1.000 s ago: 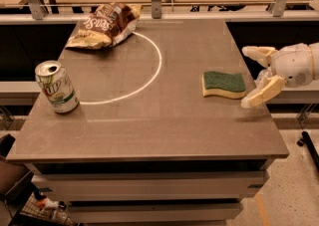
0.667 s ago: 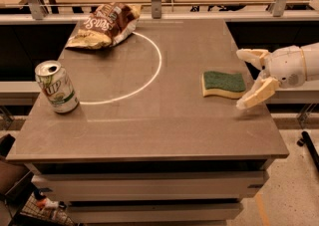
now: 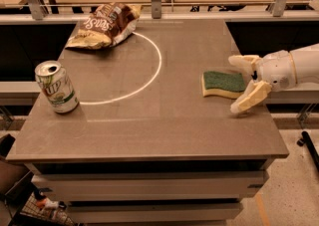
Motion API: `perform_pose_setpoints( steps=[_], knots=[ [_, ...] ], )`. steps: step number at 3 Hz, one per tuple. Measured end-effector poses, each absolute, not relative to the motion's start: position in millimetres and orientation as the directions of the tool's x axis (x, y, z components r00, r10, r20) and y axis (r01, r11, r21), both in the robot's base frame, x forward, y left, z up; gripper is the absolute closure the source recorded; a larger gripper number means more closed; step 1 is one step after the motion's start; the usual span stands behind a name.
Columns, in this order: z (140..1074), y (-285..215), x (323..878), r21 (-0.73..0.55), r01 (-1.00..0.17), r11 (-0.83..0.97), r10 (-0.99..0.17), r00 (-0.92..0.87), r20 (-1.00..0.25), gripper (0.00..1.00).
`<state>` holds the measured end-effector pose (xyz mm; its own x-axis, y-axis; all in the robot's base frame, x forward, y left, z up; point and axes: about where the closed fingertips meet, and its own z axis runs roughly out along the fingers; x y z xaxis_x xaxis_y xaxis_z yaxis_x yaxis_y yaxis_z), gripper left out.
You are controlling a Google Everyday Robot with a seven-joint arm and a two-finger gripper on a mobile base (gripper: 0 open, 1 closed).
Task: Move sponge near brown chip bag
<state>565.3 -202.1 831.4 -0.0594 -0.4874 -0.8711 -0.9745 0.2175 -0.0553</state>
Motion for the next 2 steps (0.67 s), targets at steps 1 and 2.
perform_pose_setpoints(
  steps=[1, 2],
  knots=[
    [830.8, -199.7, 565.7, -0.054, -0.975, 0.214, -0.487, -0.058, -0.872, 0.22],
    [829.9, -197.2, 566.2, -0.052, -0.976, 0.21, -0.486, -0.057, -0.872, 0.45]
  ],
)
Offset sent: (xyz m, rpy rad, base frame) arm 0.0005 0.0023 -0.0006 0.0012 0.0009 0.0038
